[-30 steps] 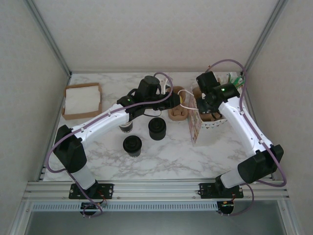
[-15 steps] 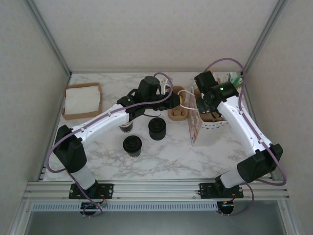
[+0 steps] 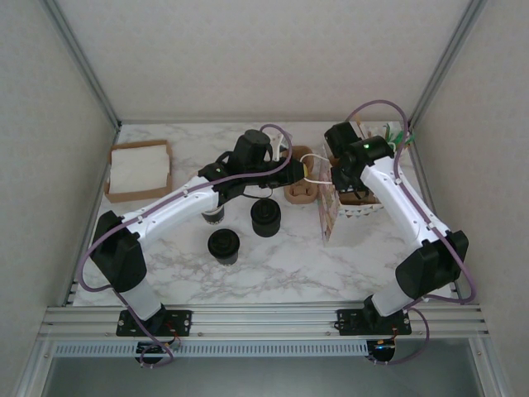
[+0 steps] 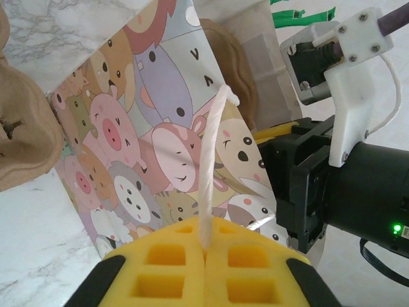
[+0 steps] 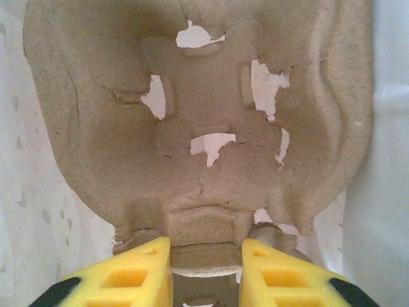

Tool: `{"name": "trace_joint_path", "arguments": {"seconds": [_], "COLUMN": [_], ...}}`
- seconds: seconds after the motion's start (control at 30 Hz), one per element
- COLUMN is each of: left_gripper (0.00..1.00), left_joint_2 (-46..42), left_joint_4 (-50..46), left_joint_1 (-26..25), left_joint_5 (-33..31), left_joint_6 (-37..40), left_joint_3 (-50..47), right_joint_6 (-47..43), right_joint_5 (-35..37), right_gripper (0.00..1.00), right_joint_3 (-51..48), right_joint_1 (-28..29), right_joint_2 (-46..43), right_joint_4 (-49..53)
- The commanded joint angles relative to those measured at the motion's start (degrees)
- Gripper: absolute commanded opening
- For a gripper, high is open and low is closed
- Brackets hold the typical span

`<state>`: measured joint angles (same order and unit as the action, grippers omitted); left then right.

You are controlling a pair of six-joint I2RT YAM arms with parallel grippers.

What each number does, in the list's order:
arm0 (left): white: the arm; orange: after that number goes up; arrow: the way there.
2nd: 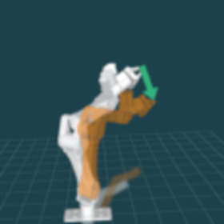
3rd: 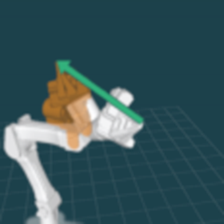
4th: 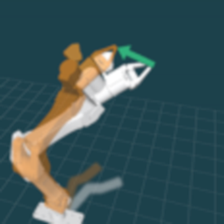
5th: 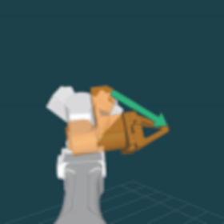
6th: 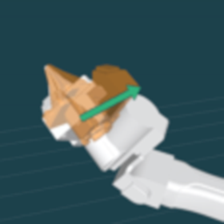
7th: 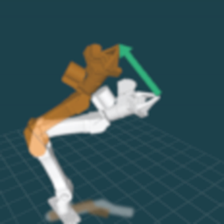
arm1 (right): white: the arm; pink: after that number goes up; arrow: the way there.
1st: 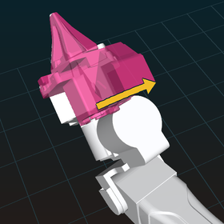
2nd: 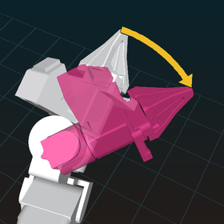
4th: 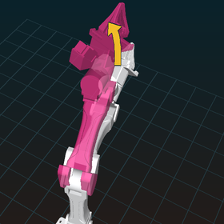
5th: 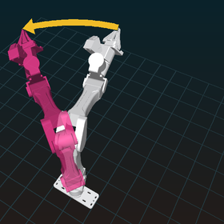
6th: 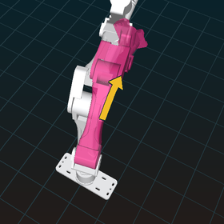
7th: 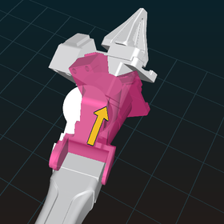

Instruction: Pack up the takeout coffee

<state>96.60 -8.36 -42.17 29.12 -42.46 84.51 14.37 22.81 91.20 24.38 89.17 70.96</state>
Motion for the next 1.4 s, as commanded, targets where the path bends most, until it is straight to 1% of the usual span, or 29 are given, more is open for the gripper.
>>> {"name": "trace_joint_path", "arguments": {"seconds": [0.0, 0.1, 0.27, 0.43, 0.57, 0.73, 0.9, 1.0, 1.27, 1.37], "left_gripper": [0.00, 0.00, 0.00, 0.00, 0.00, 0.00, 0.00, 0.00, 0.00, 0.00], "left_joint_2": [-0.5, -0.7, -0.9, -1.2, -1.5, -1.7, -1.8, -1.5, -1.0, -1.0], "left_joint_4": [1.3, 1.3, 1.2, 1.2, 1.1, 1.3, 1.4, 1.6, 1.8, 1.9], "left_joint_1": [0.5, 0.6, 0.9, 1.0, 1.2, 1.4, 1.4, 1.5, 1.4, 1.4], "left_joint_5": [-1.2, -1.3, -1.4, -1.6, -1.9, -1.7, -1.5, -1.4, -1.0, -0.8], "left_joint_6": [-0.5, -0.5, -0.5, -0.5, -0.5, -0.6, -0.7, -0.7, -0.9, -1.0], "left_joint_3": [-0.8, -1.0, -1.4, -1.9, -2.3, -2.7, -2.9, -2.7, -2.2, -2.3], "right_joint_6": [0.6, 0.5, -0.1, -0.9, -1.5, -1.5, -1.5, -1.5, -1.5, -0.9], "right_joint_5": [3.1, 3.0, -0.8, -2.0, -5.5, -5.1, -6.3, -6.3, -2.5, -2.4], "right_gripper": [0.27, 0.27, 0.27, 0.27, 0.27, 0.27, 0.26, 0.26, 0.26, 0.26], "right_joint_3": [-1.2, -1.5, -1.2, -1.6, -2.6, -2.3, -3.3, -3.4, -4.4, -4.9], "right_joint_1": [-1.1, -1.6, -2.7, -4.1, -5.2, -5.4, -5.3, -4.6, -2.6, -2.4], "right_joint_2": [1.1, 0.9, -0.9, -1.1, -2.5, -2.1, -1.3, -1.1, 0.2, 0.8], "right_joint_4": [0.9, 0.7, -0.2, -0.5, -1.7, -1.6, -2.9, -3.1, -3.1, -3.7]}}
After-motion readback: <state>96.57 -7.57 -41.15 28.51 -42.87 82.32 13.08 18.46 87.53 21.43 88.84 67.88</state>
